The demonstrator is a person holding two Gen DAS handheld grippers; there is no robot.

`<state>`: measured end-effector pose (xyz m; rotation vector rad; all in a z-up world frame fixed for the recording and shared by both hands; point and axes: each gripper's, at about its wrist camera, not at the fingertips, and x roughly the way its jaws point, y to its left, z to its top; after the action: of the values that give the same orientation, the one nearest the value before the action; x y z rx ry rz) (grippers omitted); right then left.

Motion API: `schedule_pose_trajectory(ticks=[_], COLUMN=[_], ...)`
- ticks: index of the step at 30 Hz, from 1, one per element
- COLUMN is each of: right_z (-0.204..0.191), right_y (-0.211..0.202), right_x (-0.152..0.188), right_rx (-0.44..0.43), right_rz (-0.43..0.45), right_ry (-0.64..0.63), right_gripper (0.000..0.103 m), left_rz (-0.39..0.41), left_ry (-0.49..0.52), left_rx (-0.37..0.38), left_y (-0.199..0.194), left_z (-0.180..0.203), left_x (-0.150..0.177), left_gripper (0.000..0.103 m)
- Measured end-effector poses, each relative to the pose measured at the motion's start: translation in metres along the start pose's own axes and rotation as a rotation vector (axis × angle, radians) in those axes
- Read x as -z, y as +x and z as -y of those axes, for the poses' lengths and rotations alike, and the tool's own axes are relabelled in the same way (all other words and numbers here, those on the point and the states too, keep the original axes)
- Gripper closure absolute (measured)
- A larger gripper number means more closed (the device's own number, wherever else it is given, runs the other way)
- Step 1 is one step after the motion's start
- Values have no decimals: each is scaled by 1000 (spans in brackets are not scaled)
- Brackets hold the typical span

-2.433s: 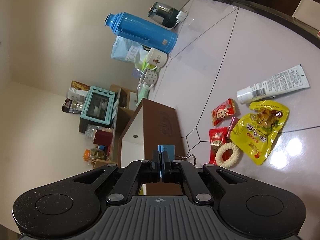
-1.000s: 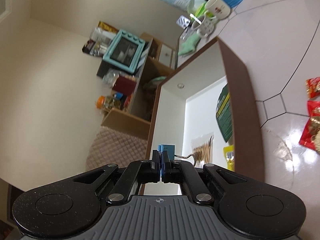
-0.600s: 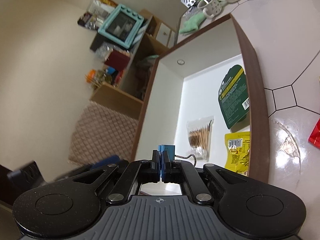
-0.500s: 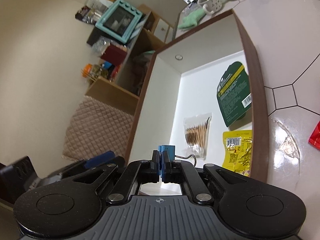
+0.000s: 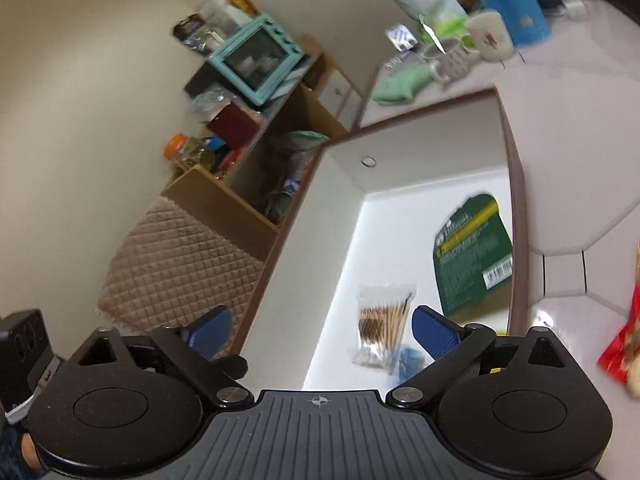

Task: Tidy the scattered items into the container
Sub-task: 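Lower the blue binder clip into the box and open the right tool, then move both tools back from the box toward the remaining snacks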

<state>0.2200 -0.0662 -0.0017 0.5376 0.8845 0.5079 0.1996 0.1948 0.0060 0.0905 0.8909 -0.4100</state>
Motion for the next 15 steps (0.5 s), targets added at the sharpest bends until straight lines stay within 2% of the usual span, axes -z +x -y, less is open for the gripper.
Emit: schedule_pose_trajectory(ticks=[5,15], right_z=[-4,-23], right_y=[-10,-27], right_x=[-2,21], right_rx=[46,264], right_rz=[19,-47], right_ry=[-21,-211], right_gripper=[4,4], left_rz=[0,-6], left_ry=[6,36], left_rx=[-3,-11], left_y=[-2,-7], left_z=[2,17], left_x=[1,5], left_gripper=[43,32])
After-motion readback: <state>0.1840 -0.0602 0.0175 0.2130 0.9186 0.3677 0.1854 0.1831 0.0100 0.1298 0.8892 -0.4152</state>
